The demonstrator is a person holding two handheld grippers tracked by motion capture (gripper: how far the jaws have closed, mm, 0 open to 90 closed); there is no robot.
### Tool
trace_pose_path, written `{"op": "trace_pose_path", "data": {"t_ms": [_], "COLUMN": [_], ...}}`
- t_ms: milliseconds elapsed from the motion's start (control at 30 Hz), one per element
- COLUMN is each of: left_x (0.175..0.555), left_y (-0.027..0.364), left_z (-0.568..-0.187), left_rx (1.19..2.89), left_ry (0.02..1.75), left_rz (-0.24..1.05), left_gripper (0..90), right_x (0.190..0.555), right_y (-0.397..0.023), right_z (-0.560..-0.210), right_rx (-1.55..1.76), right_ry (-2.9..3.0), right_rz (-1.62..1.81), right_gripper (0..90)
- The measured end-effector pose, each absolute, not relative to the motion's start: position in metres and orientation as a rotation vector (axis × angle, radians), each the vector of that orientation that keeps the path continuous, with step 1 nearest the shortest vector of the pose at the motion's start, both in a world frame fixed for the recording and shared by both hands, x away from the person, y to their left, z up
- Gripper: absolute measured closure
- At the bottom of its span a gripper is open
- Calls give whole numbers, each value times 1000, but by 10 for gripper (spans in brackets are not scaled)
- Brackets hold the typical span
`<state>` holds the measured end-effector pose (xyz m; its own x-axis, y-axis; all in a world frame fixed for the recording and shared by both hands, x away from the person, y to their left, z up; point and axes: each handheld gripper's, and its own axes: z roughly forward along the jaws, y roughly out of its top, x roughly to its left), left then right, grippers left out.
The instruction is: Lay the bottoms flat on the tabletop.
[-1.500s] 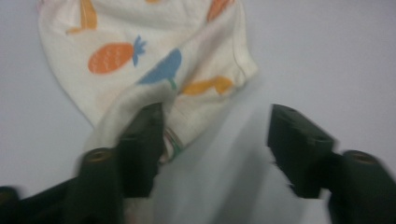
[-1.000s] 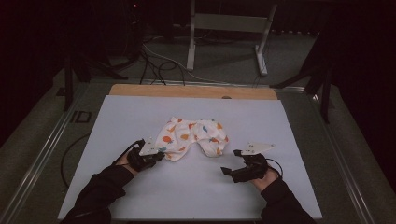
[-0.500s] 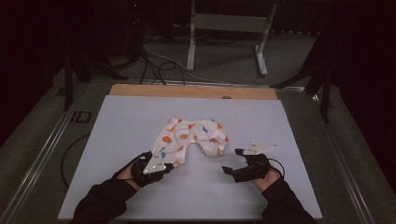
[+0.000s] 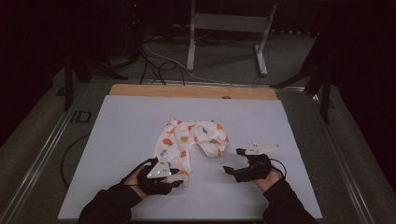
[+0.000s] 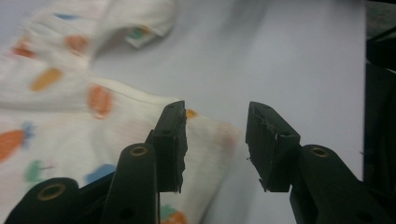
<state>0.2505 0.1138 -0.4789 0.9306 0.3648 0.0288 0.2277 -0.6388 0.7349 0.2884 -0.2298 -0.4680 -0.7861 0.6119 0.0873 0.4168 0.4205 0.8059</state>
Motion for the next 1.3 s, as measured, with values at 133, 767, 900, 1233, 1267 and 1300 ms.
{"op": "trace_pose_path", "data": {"t_ms": [133, 767, 900, 1233, 1267, 1300], "left_x": [245, 252, 254, 251, 251, 251], "left_y": [101, 85, 85, 86, 84, 84], "left_z": [-492, -509, -508, -498, -500, -501], "left_rx": [2327, 2474, 2444, 2294, 2301, 2310], "left_ry": [369, 314, 355, 402, 399, 393], "left_rz": [211, 233, 232, 152, 144, 150], "left_gripper": [586, 764, 889, 894, 893, 893], "right_x": [289, 289, 289, 289, 289, 289], "right_y": [-229, -229, -228, -229, -229, -229], "right_z": [-470, -471, -471, -470, -469, -470], "right_rx": [904, 905, 906, 904, 903, 903], "right_ry": [2461, 2471, 2471, 2466, 2468, 2465], "right_rz": [1296, 1286, 1289, 1292, 1287, 1295], "right_gripper": [134, 134, 134, 134, 135, 134]}}
